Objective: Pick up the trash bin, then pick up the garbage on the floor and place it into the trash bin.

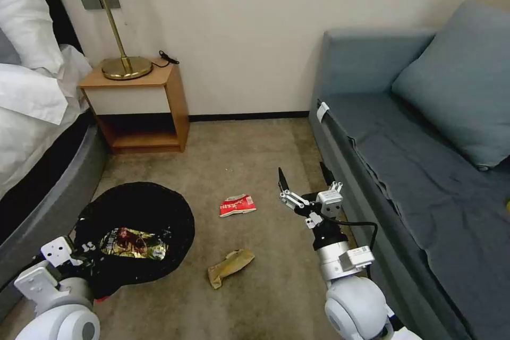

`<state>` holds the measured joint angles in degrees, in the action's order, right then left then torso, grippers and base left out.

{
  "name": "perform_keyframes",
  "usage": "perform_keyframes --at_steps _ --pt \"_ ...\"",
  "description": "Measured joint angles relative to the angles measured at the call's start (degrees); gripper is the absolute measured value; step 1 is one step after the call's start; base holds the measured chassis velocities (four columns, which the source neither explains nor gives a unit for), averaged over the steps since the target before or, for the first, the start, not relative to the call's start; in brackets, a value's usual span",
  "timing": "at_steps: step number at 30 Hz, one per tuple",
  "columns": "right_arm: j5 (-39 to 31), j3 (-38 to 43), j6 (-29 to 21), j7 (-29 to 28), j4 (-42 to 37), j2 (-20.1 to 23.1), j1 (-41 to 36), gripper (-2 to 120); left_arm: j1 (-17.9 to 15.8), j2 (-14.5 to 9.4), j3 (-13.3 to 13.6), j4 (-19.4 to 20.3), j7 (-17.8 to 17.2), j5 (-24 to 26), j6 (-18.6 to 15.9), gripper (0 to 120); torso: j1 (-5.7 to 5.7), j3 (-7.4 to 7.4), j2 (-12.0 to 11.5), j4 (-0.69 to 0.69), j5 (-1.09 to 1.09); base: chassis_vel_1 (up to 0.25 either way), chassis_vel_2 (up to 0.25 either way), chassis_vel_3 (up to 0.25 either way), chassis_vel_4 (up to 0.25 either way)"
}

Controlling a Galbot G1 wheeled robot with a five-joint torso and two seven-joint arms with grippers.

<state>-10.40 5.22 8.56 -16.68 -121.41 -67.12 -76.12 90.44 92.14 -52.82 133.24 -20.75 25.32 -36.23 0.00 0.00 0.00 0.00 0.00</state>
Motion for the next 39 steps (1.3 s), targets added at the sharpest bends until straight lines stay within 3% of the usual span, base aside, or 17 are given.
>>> perform_keyframes --at_steps 6,14,23,29,37,39 --pt "0.53 -2.05 -0.27 0.92 3.07 3.04 5.0 100 0.01 0.0 -0.62 0.13 0.02 0.28 -0.01 3 0.0 0.0 0.0 0.0 0.01 -0.017 0.013 0.018 -0.017" --pt "-0.42 -8.96 -1.45 2.04 13.06 11.08 20.23 100 0.17 0.0 -0.89 0.28 0.06 0.42 -0.03 3 0.01 0.0 0.0 0.0 0.0 0.0 0.0 0.0 0.0" --pt "-5.39 -21.92 -1.72 5.21 22.75 12.77 35.7 100 0.22 0.0 -0.81 0.38 0.51 -0.13 0.11 3 0.01 0.0 0.0 0.01 0.0 0.0 0.0 0.0 0.0" --pt "-8.29 -27.59 -2.11 7.99 27.1 12.21 41.01 100 0.18 0.0 -1.42 0.62 0.52 0.02 0.11 3 0.01 0.0 0.0 0.01 0.0 0.0 0.0 0.0 0.0" --pt "-10.75 -34.25 -2.02 18.48 36.06 11.19 46.31 100 0.17 0.0 -1.92 0.42 0.56 0.26 0.1 3 0.01 0.0 -0.01 0.0 0.0 0.0 0.0 0.0 0.0" --pt "-11.32 -36.65 -1.11 25.68 39.44 11.01 48.67 100 0.03 0.0 -2.03 0.17 0.57 0.26 0.1 3 0.01 0.0 -0.01 0.0 0.0 0.0 0.0 0.0 0.0"
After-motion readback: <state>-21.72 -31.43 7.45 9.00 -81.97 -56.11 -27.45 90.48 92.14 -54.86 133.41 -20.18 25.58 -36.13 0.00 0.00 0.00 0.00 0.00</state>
